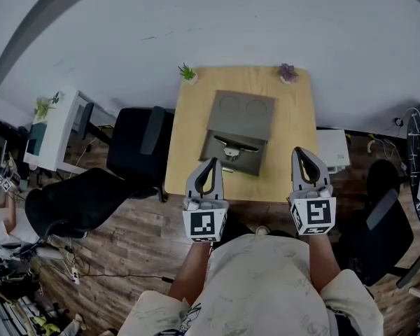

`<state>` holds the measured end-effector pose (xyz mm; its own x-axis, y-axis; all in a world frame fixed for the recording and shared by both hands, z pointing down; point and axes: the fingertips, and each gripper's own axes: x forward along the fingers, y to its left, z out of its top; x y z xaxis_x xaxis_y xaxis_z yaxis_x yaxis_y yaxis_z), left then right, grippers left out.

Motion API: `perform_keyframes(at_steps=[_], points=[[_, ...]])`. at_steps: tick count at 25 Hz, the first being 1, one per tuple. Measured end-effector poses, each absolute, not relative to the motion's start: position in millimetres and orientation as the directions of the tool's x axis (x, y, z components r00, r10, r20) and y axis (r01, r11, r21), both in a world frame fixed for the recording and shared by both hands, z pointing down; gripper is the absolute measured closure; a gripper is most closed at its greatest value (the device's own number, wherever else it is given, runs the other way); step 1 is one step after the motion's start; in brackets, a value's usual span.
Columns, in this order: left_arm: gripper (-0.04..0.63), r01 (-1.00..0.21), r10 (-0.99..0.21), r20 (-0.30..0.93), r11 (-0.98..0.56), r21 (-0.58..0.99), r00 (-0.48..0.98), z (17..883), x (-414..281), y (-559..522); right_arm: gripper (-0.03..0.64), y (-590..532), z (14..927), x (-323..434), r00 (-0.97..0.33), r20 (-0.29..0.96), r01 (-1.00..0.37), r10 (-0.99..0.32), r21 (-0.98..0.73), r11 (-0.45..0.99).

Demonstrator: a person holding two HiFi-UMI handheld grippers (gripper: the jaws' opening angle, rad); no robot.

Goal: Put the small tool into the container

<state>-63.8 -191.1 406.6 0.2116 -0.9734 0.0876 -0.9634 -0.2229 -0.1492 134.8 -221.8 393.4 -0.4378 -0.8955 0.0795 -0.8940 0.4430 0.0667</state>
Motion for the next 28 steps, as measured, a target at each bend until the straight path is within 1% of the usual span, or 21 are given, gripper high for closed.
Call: perform_keyframes(at_steps=[5, 18, 28], points=[[0.589, -0.962, -0.974, 0.066, -0.224, -0.155, 0.216, 404, -62, -193, 0.6, -223, 396, 135, -0.439, 0.089, -0.893, -0.894, 0.069, 0.445], [0.589, -0.958, -0.97, 0.081, -0.238, -0.159, 0.228, 407, -54, -199, 0.6, -227, 405, 144, -0.429, 0.114, -0.898, -0.896, 0.046, 0.437], [0.589, -0.962, -0.97, 0.107, -0.231, -0.145, 0.217, 421, -61, -209, 0.6, -237, 412, 141, -0.435, 0.132, -0.895, -0.891, 0.042, 0.443]])
